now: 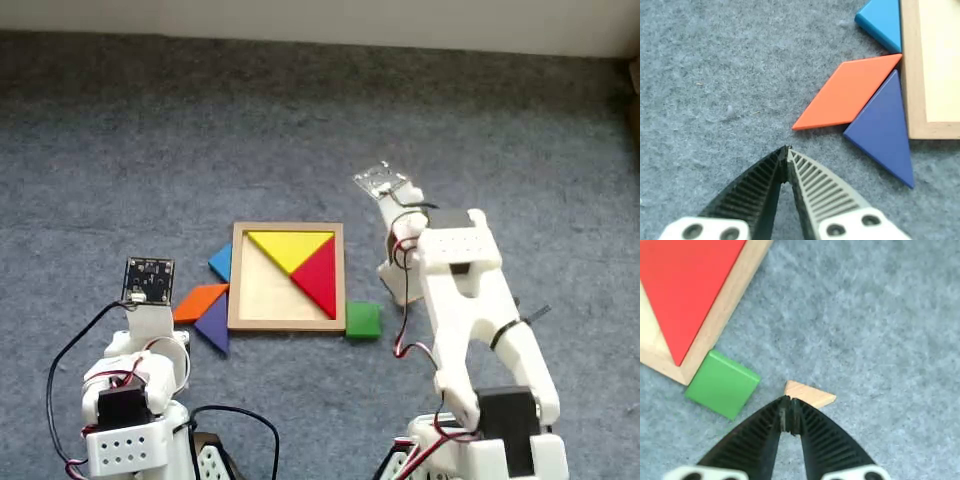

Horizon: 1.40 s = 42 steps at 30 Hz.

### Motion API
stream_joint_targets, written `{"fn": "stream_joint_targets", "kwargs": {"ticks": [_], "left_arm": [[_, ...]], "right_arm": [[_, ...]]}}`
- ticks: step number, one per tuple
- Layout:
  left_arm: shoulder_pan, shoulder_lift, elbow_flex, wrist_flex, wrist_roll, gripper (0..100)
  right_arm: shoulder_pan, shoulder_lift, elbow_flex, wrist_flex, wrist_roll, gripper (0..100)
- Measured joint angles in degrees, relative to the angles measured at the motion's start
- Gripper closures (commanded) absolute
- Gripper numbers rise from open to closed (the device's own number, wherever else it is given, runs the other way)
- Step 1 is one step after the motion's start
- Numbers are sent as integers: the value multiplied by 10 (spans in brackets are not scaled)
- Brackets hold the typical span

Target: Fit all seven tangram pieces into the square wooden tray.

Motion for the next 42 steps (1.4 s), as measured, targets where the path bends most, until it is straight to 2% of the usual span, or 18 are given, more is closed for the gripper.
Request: {"fn": "stream_joint_targets", "kwargs": {"ticks": [6,12,14,17,22,30,42], "left_arm": [[0,0,0,0,0,992],[0,0,0,0,0,992],[0,0,0,0,0,992],[0,0,0,0,0,992],[0,0,0,0,0,992],[0,0,0,0,0,992],[0,0,0,0,0,992]], "right_arm": [[0,-61,77,-43,0,971],[0,-68,77,-28,0,795],[0,-68,77,-21,0,768],[0,-68,77,-19,-25,767],[-1,-55,77,-21,-127,765],[-47,70,56,-25,-285,766],[-40,132,3,-22,-303,767]]}}
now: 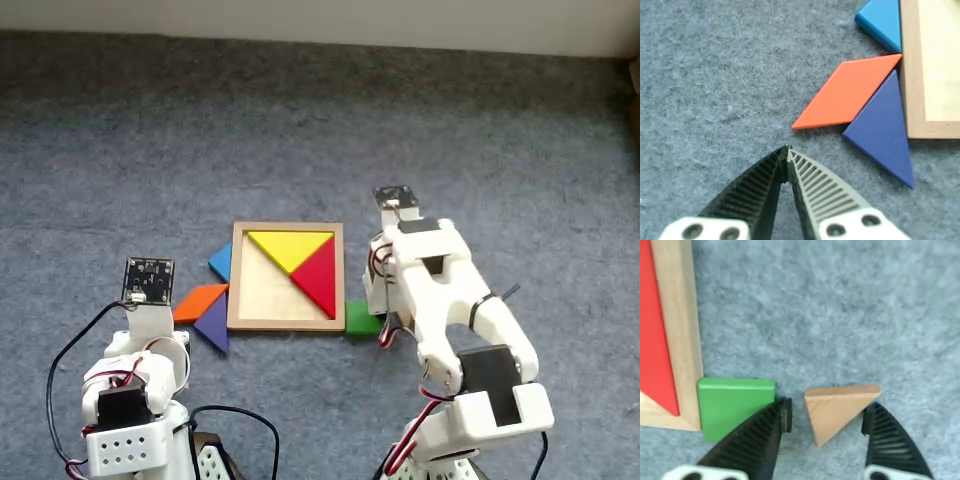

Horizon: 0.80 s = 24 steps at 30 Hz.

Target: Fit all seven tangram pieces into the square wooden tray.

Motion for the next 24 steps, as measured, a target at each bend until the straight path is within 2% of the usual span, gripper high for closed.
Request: {"fn": "stream_joint_targets", "kwargs": {"ticks": [6,14,21,24], "left_arm": [[0,0,0,0,0,992],[0,0,0,0,0,992],[0,0,0,0,0,992],[0,0,0,0,0,992]], "right_arm": [[0,4,-1,0,0,769],[6,29,-20,1,20,901],[3,-4,-20,-11,33,940],[2,-45,-17,-34,61,956]]}}
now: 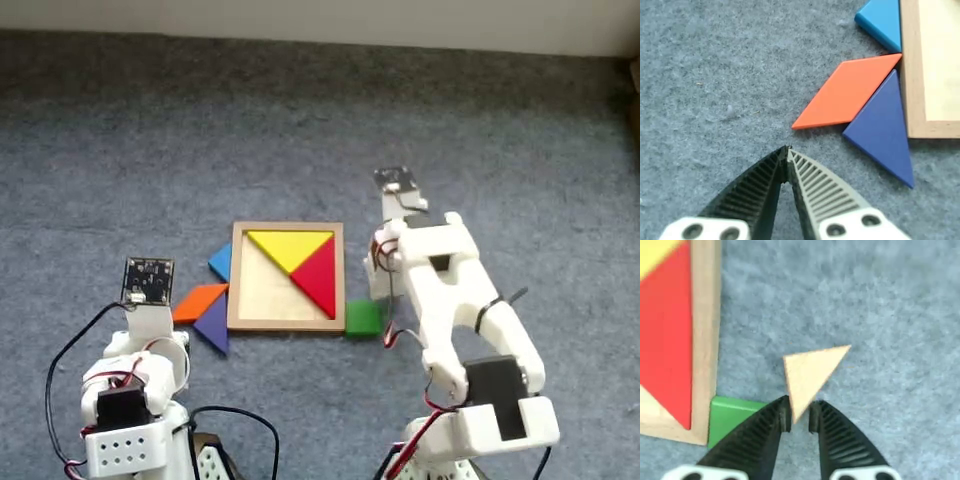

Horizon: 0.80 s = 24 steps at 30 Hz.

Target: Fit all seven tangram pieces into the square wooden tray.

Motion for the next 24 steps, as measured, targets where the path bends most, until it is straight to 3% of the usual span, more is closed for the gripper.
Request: {"fn": "stream_joint_targets", "kwargs": {"ticks": [7,10,14,24], "left_arm": [[0,0,0,0,0,992],[0,0,0,0,0,992],[0,0,0,0,0,992],[0,0,0,0,0,992]], "right_arm": [[-3,-75,47,-7,35,952],[-3,-84,47,-7,34,902],[-3,-89,47,-7,-8,830],[-3,-89,47,-59,-97,822]]}}
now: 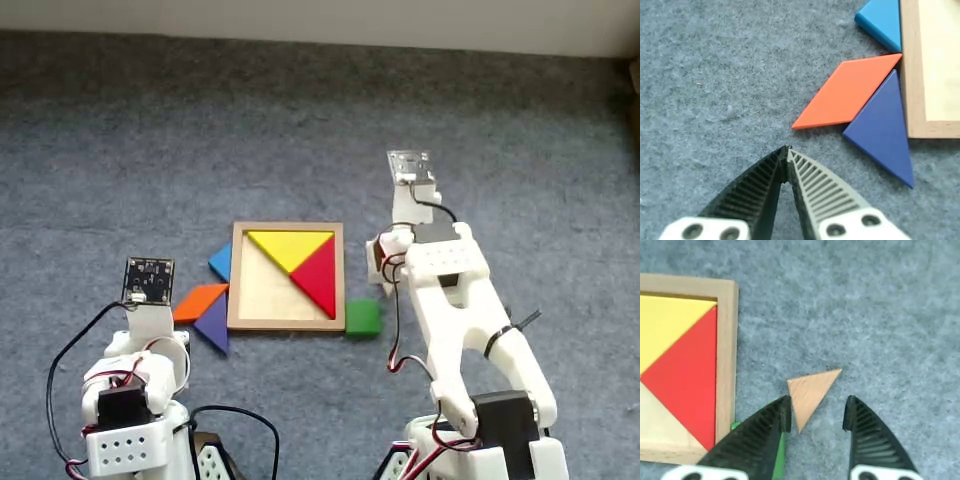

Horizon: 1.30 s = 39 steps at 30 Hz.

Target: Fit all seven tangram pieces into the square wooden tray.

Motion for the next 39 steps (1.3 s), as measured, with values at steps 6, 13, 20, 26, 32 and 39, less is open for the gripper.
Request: {"fn": "stream_joint_targets", "kwargs": {"ticks": [6,13,20,26,32,39], "left_arm": [[0,0,0,0,0,992],[0,0,0,0,0,992],[0,0,0,0,0,992],[0,0,0,0,0,992],[0,0,0,0,0,992],[0,0,0,0,0,992]], "right_arm": [[0,55,-18,-4,-4,822],[-2,184,-104,17,-4,822],[-2,263,-199,78,-4,841],[6,275,-216,85,-4,985],[7,276,-219,84,34,994],[6,194,-206,83,36,994]]}}
